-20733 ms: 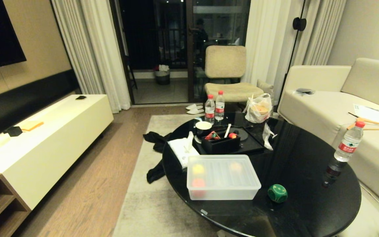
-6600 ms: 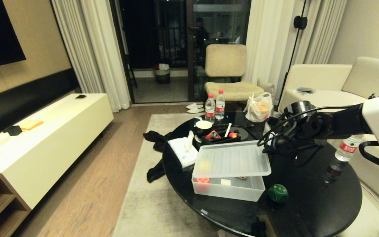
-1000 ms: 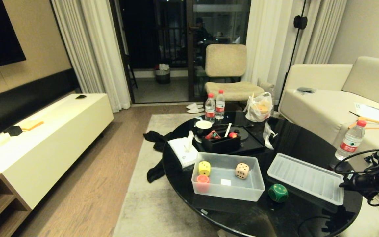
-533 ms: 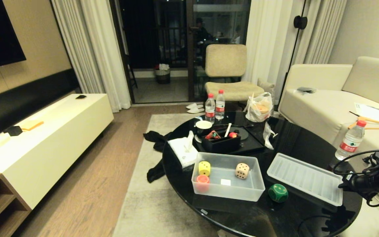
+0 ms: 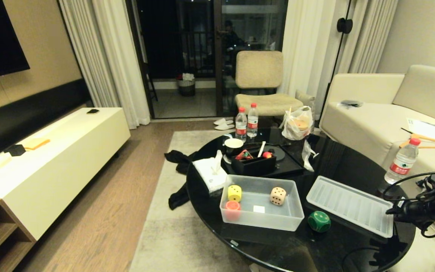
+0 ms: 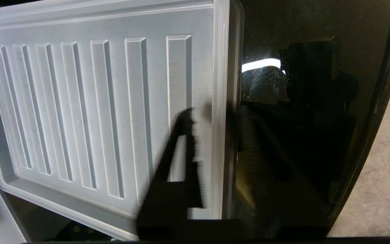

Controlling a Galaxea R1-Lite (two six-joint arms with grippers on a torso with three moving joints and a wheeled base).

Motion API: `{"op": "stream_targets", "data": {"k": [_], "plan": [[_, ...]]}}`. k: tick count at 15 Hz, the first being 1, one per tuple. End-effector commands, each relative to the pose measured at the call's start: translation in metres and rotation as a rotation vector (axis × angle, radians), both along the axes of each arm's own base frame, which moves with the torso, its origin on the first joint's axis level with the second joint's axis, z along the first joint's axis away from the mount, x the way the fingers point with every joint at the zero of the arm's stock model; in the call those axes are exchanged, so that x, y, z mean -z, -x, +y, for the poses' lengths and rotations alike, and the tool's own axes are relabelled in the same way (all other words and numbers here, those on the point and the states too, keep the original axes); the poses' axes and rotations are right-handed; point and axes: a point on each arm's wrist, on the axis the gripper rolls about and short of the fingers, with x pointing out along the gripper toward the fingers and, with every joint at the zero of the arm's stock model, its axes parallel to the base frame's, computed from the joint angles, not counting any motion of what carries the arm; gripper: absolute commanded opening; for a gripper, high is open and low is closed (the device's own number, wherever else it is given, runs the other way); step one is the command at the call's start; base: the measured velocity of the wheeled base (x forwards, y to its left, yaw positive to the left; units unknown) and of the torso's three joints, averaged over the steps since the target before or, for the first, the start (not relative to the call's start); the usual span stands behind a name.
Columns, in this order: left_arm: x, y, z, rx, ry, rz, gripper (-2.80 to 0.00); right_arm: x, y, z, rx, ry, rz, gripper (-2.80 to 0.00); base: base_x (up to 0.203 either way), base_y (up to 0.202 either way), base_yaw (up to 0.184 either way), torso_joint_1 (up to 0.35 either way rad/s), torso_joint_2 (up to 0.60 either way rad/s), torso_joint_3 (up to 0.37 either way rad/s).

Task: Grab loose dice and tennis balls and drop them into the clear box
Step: Open the lid

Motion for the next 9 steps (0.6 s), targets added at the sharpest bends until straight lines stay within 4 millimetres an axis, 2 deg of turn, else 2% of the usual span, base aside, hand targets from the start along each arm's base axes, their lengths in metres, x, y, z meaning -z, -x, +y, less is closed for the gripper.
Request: {"op": "stream_targets", "data": {"k": [1,3,5,7,9], "plan": [[0.000,0.000,0.000,-0.001,0.000,0.001,-2.80,-0.006,0.001,0.000,0.000,0.002,-0.008,0.00,0.000,0.000,0.000,0.000,0.00,0.000],[0.000,0.000,0.000,-0.001,0.000,0.001,-2.80,-0.008,0.001,0.001,0.000,0.002,-0.008,0.00,0.000,0.000,0.000,0.000,0.00,0.000],[0.000,0.000,0.000,-0.001,0.000,0.001,-2.80,-0.020,0.004,0.002,0.005,0.005,-0.021,0.00,0.000,0.000,0.000,0.000,0.00,0.000],[0.000,0.000,0.000,-0.001,0.000,0.001,-2.80,-0.050,0.011,0.006,0.008,0.020,-0.057,0.00,0.000,0.000,0.000,0.000,0.00,0.000],[0.000,0.000,0.000,-0.001,0.000,0.001,-2.80,-0.092,0.022,0.017,-0.013,0.023,-0.117,0.00,0.000,0.000,0.000,0.000,0.00,0.000]]}}
